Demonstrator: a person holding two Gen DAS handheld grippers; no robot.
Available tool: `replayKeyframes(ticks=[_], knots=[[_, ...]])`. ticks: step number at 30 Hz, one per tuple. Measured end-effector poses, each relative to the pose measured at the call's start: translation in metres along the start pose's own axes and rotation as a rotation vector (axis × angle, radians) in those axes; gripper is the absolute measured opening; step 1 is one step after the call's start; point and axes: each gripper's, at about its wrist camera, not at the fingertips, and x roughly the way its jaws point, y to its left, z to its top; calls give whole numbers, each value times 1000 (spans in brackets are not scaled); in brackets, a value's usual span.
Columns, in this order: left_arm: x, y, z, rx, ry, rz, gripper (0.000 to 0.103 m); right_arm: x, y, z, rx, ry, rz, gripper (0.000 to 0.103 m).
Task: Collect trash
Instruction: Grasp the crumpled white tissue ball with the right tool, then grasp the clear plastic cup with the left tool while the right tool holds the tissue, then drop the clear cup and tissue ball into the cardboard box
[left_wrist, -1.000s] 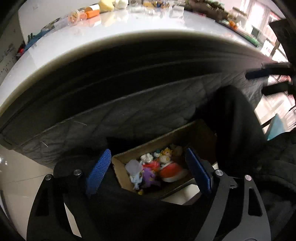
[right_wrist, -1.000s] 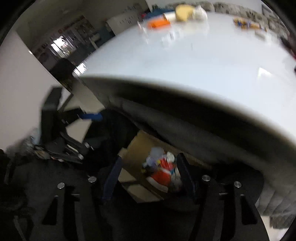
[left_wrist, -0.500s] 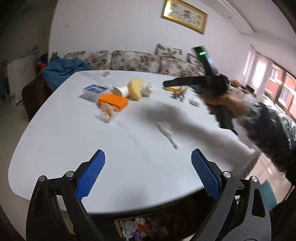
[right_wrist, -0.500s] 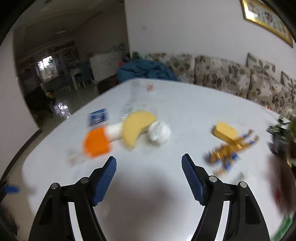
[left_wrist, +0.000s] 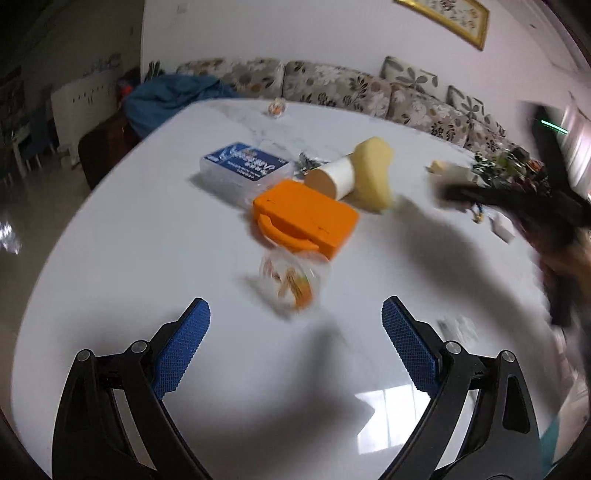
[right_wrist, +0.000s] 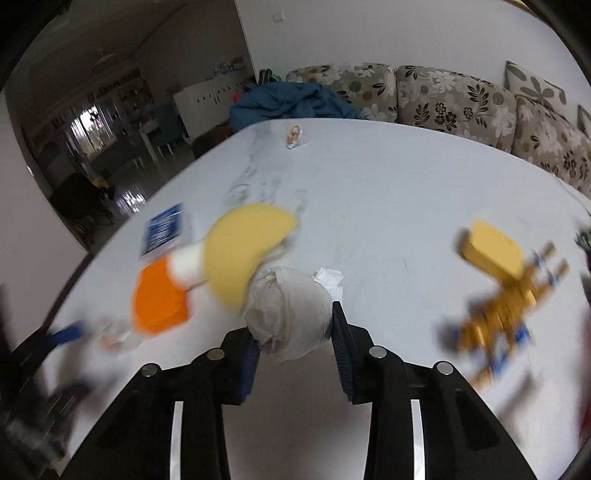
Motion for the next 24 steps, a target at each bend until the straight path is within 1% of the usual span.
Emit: replayKeyframes(ticks=[4,7,8,9,10,11,13,15,17,19,22,24], knots=[[23,3,10,-27,52,-20,92,-59,14,-45,-45,-34,4,37],[35,0,18,-20,65,0,91,-81,21,-69,-35,-42,22,38],[34,-3,18,-13,65,16,82,-88,22,-80,-16,-42,38,38],[33,-7,17,3,63,48,73,-94,24,-89,3,-45,51,38],[31,-12,16,27,61,66,52,-97,26,-95,11,-47,56,38],[30,-14,14,36,61,72,49,-102,30,-104,17,-49,55,38],[25,-17,8,19,65,84,49,-109,38,-119,24,-58,52,38],[16,-22,-1,20,60,101,48,-114,43,-127,39,-71,70,38],[0,-32,-11,51,26,134,48,-122,49,-137,52,-85,91,38],[-18,-41,-20,77,-9,147,48,-129,60,-146,55,-96,127,38],[-51,-57,-41,134,-57,171,48,-144,81,-165,7,-91,185,38],[-76,-68,-59,172,-80,178,48,-154,97,-182,-41,-63,237,38]])
